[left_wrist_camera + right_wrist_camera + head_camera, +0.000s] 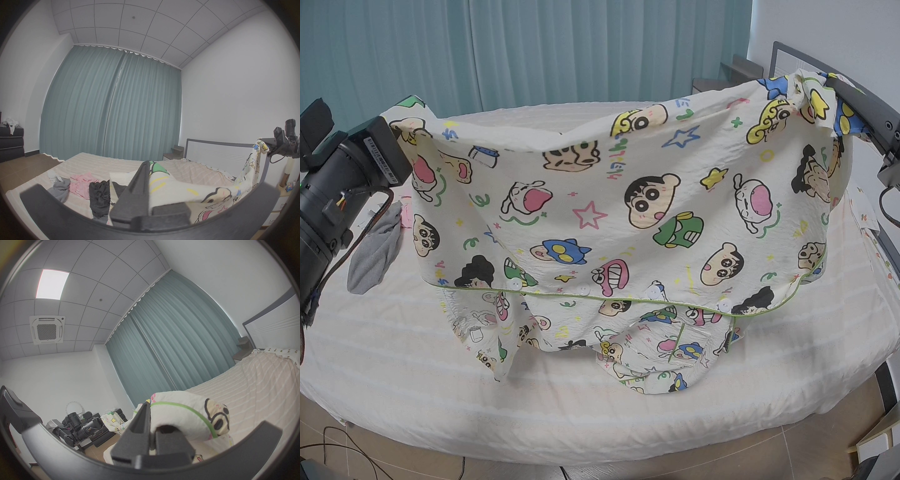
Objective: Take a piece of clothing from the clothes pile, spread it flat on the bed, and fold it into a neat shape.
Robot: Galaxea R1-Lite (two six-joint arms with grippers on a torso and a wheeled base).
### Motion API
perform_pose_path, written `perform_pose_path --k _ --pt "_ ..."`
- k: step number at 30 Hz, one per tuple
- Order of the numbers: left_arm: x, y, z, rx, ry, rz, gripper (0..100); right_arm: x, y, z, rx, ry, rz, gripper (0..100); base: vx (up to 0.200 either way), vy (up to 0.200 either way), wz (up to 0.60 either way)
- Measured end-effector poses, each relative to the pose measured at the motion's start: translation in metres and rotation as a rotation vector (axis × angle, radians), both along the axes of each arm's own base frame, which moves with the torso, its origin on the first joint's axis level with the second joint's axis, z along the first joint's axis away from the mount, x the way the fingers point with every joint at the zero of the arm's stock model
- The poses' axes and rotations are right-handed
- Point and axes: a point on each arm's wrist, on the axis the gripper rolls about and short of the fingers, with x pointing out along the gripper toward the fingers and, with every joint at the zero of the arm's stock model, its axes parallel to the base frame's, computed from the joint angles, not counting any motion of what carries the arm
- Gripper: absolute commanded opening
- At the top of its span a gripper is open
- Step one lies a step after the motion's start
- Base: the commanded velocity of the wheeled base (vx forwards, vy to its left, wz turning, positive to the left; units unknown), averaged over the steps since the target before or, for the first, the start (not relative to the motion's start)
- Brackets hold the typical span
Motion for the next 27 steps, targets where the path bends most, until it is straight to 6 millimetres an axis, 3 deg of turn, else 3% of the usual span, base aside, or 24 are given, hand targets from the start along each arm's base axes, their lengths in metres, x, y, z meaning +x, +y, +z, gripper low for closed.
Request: perform_pose_path --k 2,27 --pt "0.0 0.0 0.0 0.001 0.001 0.0 0 0.0 0.0 0.0 0.0 0.0 -0.001 0 0.0 0.0 0.0" --pt "-0.01 0.004 -0.003 -0.001 -0.001 -0.012 0 -0.006 -0.003 0.003 0.007 -0.02 0.005 0 -0.2 0.0 0.0"
